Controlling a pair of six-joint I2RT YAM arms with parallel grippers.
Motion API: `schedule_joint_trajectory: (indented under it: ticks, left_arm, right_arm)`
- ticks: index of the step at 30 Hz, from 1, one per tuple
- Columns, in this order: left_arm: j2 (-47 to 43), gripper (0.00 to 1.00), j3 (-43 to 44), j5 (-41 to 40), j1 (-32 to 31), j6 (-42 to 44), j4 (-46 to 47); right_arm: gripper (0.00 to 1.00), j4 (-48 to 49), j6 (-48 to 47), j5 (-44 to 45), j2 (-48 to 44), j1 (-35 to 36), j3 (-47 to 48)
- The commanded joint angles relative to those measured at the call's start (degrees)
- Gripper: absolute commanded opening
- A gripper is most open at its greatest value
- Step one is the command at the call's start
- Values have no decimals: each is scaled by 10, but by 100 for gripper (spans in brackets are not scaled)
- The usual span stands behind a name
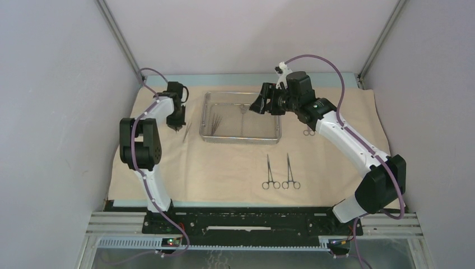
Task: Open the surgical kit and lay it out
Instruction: Place the medical item in the surgical kit.
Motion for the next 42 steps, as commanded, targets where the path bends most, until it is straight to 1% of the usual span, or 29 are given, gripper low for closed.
schedule_joint_trajectory:
  ticks: [1,6,18,22,26,29,31,33,37,40,42]
  left_arm:
    - [12,13,4,14,3,18,-5]
    - [22,13,4,15,3,18,-7]
    - [30,18,18,2,9,9,-21]
    - [21,22,21,2,9,4,-25]
    - [-2,28,35,10,8,-9,-36]
    - [-22,37,47,21,7,-28,-46]
    - [-39,46,45,24,5,-44,-51]
    - [-57,52,38,28,1,-58,-50]
    - [-99,61,8,47,-6,-97,-37]
    - [-131,68,-14,78,-12,-122,-23]
    - [-152,70,-28,102,-15,-137,-14]
  right_arm:
    - [75,19,-4,-9,-17,-1,-5]
    - [75,19,-4,-11,-14,-1,-4]
    - [75,19,-2,-15,-10,-1,-5]
    - [75,20,-4,-16,-5,0,-5]
    - [75,20,-7,-9,-1,1,-4]
    - [76,19,-11,0,3,0,-4]
    - [78,16,-16,6,9,0,-2]
    - [78,5,-21,16,20,1,8]
    - [79,-22,-34,47,56,9,42]
    - [78,-47,-35,81,100,21,84]
    - [77,-61,-32,100,136,32,119]
